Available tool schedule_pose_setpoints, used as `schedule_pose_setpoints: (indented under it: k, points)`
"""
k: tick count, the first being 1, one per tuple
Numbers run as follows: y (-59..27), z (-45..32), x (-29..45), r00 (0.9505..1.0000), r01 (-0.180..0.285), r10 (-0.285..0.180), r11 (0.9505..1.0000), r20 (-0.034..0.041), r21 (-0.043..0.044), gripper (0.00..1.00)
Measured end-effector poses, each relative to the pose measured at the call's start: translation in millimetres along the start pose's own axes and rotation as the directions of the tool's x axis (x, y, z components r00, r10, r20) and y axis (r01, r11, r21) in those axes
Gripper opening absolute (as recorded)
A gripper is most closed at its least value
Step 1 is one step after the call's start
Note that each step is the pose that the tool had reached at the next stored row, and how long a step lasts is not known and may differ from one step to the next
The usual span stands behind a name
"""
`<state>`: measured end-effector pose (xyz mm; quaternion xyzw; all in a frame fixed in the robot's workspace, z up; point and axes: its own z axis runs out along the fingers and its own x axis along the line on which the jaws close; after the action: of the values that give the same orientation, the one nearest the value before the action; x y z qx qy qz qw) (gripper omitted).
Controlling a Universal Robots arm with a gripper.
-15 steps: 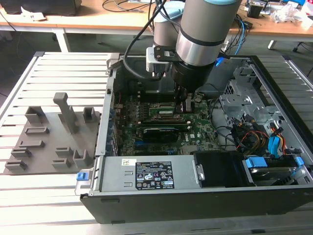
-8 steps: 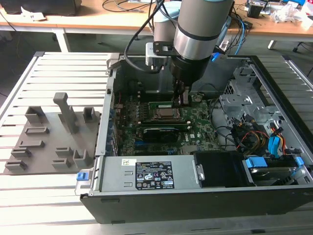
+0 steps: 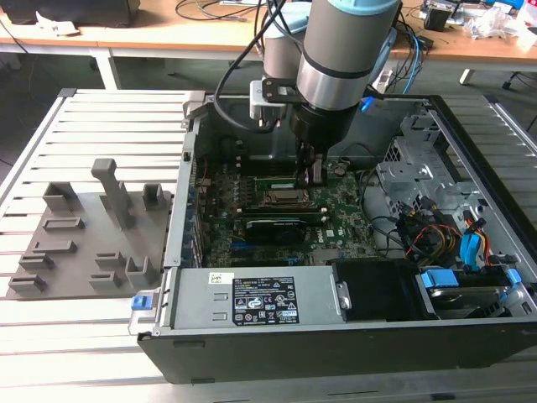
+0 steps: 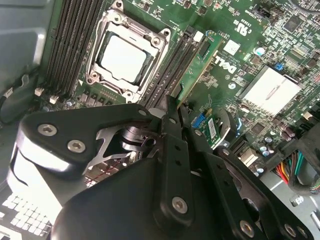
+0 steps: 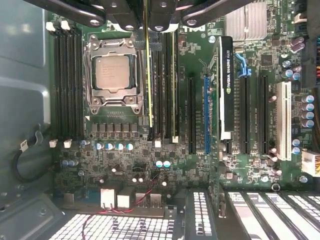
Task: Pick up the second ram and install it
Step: 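Insert the second ram into the second slot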
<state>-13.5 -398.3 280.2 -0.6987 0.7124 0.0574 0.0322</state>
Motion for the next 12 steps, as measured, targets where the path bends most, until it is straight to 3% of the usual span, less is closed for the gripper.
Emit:
schedule_pose_setpoints:
  k: [6, 8, 10, 12]
  points:
    - [-0.2, 5.9, 0.8, 1.0000, 0.000, 0.000, 1.0000, -0.0001, -0.0001, 0.14]
    - [-0.1, 10.0, 1.2, 1.0000, 0.000, 0.000, 1.0000, -0.0001, 0.0000, 0.14]
    - [6.0, 20.9, 1.1, 0.9989, -0.047, 0.047, 0.9989, 0.0018, 0.0059, 0.14]
    - [6.5, 23.5, -1.9, 0.9986, -0.053, 0.053, 0.9985, -0.0012, 0.0070, 0.14]
